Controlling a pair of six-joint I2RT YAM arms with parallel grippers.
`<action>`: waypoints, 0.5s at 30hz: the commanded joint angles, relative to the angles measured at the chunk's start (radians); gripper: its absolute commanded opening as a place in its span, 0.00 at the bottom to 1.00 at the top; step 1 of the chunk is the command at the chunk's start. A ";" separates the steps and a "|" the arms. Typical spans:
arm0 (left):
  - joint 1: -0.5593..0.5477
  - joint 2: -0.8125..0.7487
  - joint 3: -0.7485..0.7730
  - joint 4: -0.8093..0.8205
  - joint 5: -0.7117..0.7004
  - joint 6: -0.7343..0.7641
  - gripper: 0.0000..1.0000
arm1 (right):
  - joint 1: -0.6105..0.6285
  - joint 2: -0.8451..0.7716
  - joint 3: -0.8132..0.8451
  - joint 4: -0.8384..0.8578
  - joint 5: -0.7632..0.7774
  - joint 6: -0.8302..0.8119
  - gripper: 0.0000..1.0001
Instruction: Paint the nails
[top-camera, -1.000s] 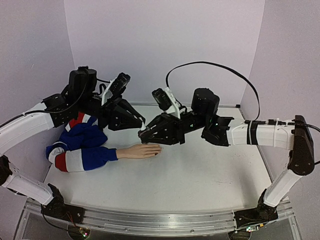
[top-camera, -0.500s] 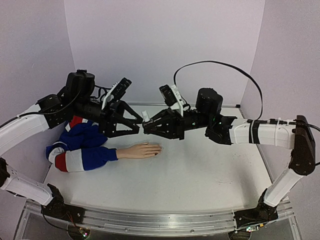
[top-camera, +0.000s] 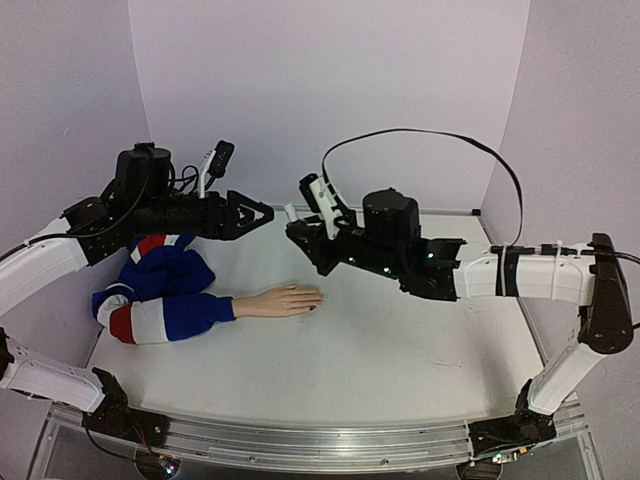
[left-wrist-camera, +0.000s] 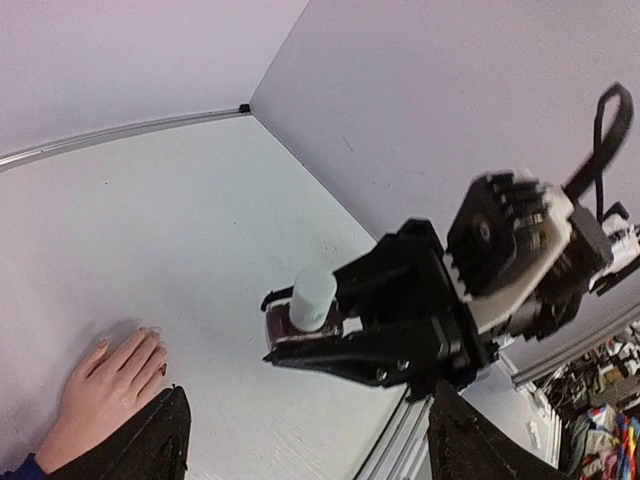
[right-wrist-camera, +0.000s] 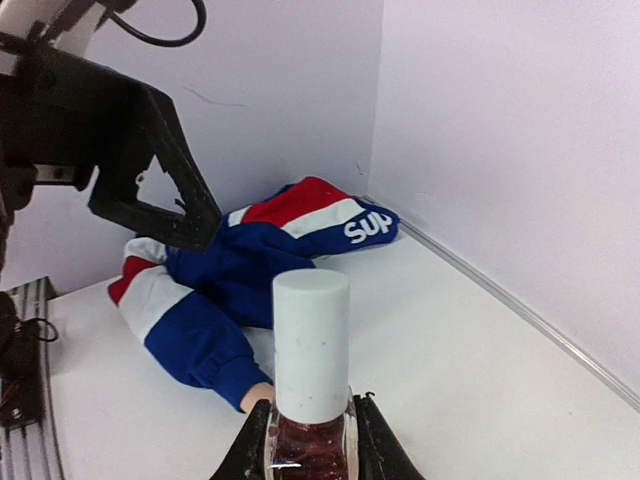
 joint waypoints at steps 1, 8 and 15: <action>0.001 0.007 -0.012 0.146 -0.076 -0.183 0.78 | 0.058 0.057 0.098 0.043 0.296 -0.070 0.00; -0.002 0.050 -0.019 0.203 -0.088 -0.226 0.65 | 0.089 0.095 0.126 0.054 0.305 -0.080 0.00; -0.025 0.102 0.004 0.207 -0.097 -0.205 0.55 | 0.097 0.097 0.128 0.060 0.288 -0.085 0.00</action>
